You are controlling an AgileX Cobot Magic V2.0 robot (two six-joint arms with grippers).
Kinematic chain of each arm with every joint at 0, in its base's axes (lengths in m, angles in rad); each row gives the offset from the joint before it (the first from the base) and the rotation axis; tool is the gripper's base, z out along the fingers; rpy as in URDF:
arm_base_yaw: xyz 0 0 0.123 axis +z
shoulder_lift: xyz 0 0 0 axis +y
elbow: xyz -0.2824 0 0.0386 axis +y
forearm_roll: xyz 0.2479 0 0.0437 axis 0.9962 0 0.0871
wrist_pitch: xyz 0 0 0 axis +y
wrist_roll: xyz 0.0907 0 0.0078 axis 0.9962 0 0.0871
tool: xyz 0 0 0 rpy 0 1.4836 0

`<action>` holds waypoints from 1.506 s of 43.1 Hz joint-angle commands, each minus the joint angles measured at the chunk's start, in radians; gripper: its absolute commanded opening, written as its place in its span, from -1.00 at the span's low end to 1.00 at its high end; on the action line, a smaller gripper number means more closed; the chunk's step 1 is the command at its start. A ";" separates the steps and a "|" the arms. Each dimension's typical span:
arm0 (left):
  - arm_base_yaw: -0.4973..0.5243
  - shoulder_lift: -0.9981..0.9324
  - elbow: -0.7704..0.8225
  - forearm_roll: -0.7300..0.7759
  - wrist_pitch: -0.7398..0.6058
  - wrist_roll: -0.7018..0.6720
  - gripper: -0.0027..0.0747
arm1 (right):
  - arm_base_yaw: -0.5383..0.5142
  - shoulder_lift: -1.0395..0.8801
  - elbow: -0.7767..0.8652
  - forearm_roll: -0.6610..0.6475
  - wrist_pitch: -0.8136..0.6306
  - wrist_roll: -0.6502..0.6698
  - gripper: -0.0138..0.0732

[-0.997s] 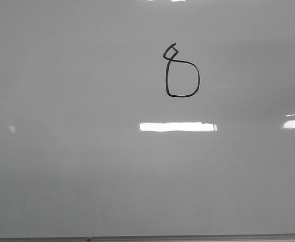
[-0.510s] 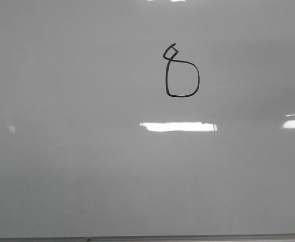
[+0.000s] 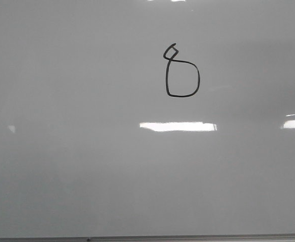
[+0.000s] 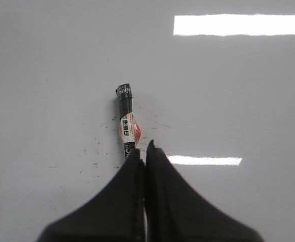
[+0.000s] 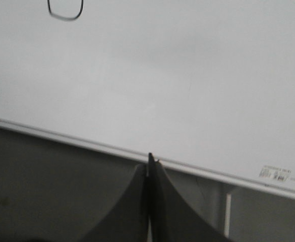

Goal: Write number 8 on whiteboard

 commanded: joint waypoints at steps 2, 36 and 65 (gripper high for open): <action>-0.007 -0.013 0.015 -0.008 -0.084 0.002 -0.99 | -0.063 -0.096 0.088 -0.020 -0.265 -0.001 -0.93; -0.007 -0.013 0.015 -0.008 -0.084 0.002 -0.99 | -0.170 -0.461 0.797 0.006 -1.066 -0.001 -0.93; -0.007 -0.013 0.015 -0.008 -0.084 0.002 -0.99 | -0.181 -0.461 0.801 0.006 -1.047 -0.001 -0.93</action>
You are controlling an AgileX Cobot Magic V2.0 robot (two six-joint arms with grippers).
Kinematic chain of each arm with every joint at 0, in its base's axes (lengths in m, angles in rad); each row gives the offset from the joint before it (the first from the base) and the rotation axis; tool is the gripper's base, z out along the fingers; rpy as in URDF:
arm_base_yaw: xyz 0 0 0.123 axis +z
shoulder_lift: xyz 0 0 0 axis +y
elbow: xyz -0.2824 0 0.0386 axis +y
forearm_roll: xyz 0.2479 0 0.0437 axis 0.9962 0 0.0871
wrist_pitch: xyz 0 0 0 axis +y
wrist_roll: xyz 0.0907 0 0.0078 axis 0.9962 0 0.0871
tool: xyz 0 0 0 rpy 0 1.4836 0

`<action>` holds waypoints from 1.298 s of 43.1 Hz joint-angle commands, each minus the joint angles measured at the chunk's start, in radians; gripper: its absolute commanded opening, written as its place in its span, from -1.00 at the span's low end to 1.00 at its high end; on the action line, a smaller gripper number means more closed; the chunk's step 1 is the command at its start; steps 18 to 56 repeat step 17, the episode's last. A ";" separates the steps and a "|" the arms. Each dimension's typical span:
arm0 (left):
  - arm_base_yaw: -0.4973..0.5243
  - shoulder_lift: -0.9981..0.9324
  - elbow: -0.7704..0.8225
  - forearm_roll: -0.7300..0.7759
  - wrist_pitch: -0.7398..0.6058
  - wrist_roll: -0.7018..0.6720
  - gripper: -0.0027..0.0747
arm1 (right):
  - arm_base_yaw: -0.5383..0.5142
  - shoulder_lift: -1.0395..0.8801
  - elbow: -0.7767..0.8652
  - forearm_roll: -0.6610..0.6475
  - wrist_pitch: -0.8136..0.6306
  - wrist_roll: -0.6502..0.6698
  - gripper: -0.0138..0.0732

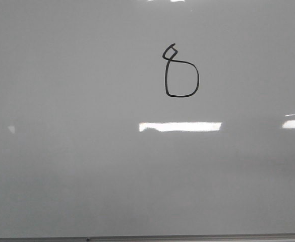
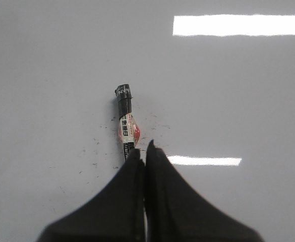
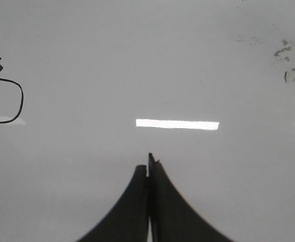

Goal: Write number 8 on whiteboard

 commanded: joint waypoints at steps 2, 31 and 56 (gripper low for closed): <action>-0.007 -0.013 0.015 -0.008 -0.084 0.002 -0.98 | -0.019 -0.019 -0.002 0.002 -0.071 -0.001 -0.93; -0.007 -0.013 0.015 -0.008 -0.084 0.002 -0.98 | -0.035 -0.019 -0.002 0.002 -0.071 -0.001 -0.93; -0.007 -0.013 0.015 -0.008 -0.084 0.002 -0.98 | -0.035 -0.019 -0.002 0.002 -0.071 -0.001 -0.93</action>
